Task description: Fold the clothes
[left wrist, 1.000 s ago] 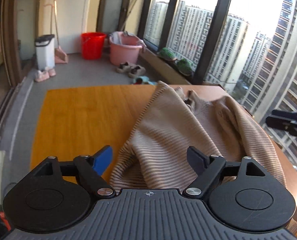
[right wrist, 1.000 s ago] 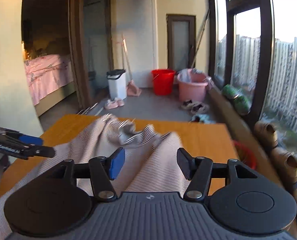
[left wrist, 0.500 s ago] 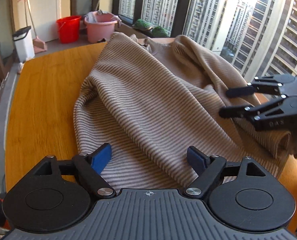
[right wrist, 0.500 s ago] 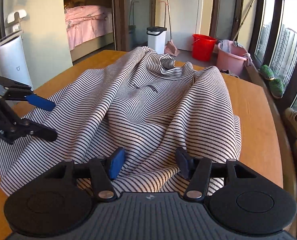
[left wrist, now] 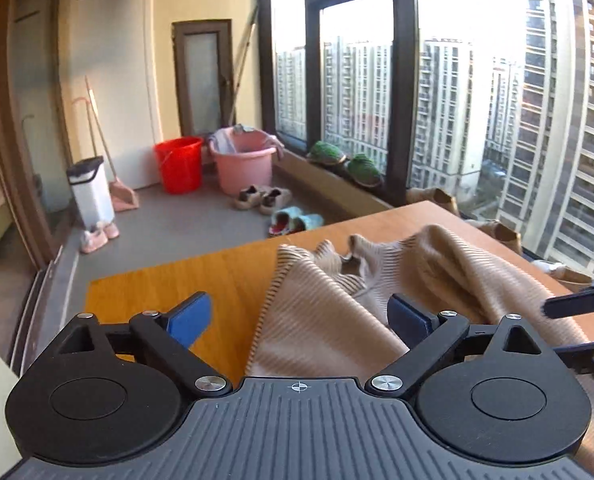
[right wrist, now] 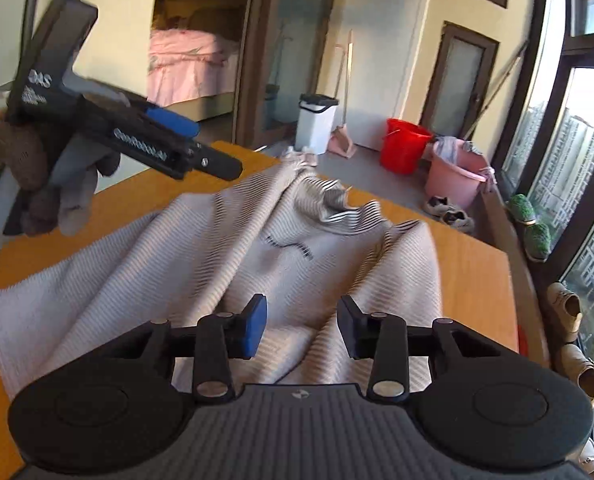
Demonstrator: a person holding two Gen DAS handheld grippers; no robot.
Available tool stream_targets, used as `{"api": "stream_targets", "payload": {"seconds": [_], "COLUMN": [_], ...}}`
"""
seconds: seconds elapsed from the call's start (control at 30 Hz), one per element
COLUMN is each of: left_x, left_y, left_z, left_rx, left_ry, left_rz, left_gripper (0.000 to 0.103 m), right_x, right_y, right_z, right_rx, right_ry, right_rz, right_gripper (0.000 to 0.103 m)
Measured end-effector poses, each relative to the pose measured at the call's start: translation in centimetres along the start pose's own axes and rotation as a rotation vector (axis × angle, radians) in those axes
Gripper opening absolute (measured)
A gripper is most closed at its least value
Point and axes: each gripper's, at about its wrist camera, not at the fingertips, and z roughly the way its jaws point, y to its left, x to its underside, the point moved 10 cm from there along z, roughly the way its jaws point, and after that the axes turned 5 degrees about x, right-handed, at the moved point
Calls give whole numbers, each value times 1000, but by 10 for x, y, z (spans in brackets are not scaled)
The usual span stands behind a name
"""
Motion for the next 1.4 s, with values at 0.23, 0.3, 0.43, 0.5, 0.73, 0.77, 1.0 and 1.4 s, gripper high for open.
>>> {"api": "stream_targets", "payload": {"seconds": [0.23,0.3,0.43,0.5,0.73,0.77,1.0,1.4], "left_x": [17,24,21,16,11,10,1,81], "left_y": [4,2,8,21,86,91,11,-23], "left_z": [44,44,36,30,11,5,-18,-46], "left_rx": [70,69,9,-40,-266,-270,186,253], "left_ry": [88,115,95,71,29,28,10,169], "left_rz": [-44,-46,7,23,-51,-78,-210,-234], "left_gripper": [68,46,26,25,25,28,73,76], "right_x": [-1,8,8,-16,-27,-20,-16,49], "right_y": [-75,-88,-88,-98,-156,-161,-87,-28], "right_z": [46,71,88,66,66,69,80,66], "right_rx": [184,155,25,91,458,476,-63,-102], "right_ry": [20,65,84,-28,-85,-66,4,152], "right_rz": [174,252,348,291,94,127,447,354], "right_gripper": [63,68,8,5,5,6,13,26]}}
